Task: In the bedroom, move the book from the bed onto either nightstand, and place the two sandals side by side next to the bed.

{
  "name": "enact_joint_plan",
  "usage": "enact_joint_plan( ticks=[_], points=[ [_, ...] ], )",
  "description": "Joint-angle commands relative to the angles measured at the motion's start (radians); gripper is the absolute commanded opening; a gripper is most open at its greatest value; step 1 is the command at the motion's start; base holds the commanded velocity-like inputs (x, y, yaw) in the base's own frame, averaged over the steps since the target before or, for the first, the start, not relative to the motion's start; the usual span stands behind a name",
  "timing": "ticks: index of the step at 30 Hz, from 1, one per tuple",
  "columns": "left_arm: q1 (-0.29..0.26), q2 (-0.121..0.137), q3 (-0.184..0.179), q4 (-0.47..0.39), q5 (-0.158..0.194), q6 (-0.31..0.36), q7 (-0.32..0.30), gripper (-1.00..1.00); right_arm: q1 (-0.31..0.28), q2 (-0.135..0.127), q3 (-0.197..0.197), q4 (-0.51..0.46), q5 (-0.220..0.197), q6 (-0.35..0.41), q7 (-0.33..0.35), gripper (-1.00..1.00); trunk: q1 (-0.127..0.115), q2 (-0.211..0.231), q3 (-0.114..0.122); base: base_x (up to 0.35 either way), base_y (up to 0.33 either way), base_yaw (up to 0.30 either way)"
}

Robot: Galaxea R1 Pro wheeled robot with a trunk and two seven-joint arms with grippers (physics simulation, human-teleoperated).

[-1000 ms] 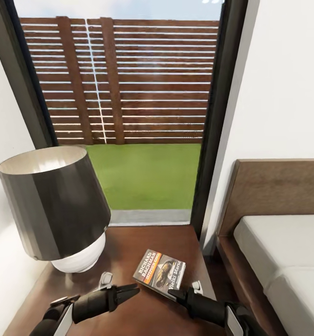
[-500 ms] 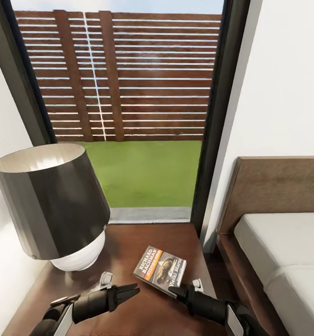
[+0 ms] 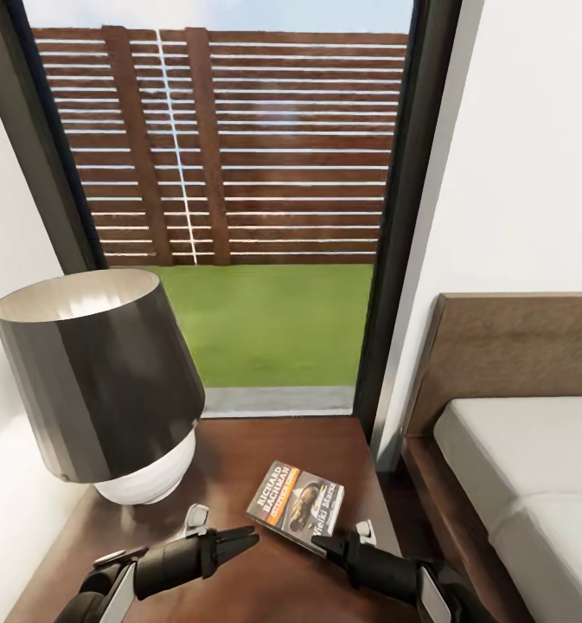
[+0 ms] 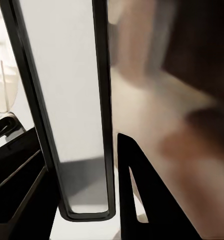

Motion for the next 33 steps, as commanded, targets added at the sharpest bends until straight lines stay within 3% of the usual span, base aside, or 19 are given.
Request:
enact_joint_plan(
  ticks=[1, 21, 22, 33],
  points=[
    [0.0, 0.001, -0.002, 0.0, 0.006, 0.011, -0.001, 1.0, 0.0, 0.001, -0.004, 0.0, 0.005, 0.009, -0.001, -1.0, 0.0, 0.0, -0.001, 0.0, 0.0, 0.0],
    [0.0, 0.001, -0.002, 0.0, 0.007, 0.011, -0.001, 1.0, 0.0, 0.001, -0.004, 0.0, 0.004, 0.009, 0.0, -1.0, 0.0, 0.0, -0.001, 0.0, 0.0, 0.0],
    [0.0, 0.001, -0.001, 0.0, 0.007, 0.011, -0.001, 1.0, 0.0, 0.001, -0.004, 0.0, 0.004, 0.009, 0.0, 1.0, 0.0, 0.0, -0.001, 0.0, 0.0, 0.0],
    [0.0, 0.001, -0.002, 0.0, 0.006, 0.009, -0.001, 1.0, 0.0, 0.001, -0.004, 0.0, 0.004, 0.009, 0.0, 1.0, 0.0, 0.0, -0.001, 0.0, 0.0, 0.0]
  ],
)
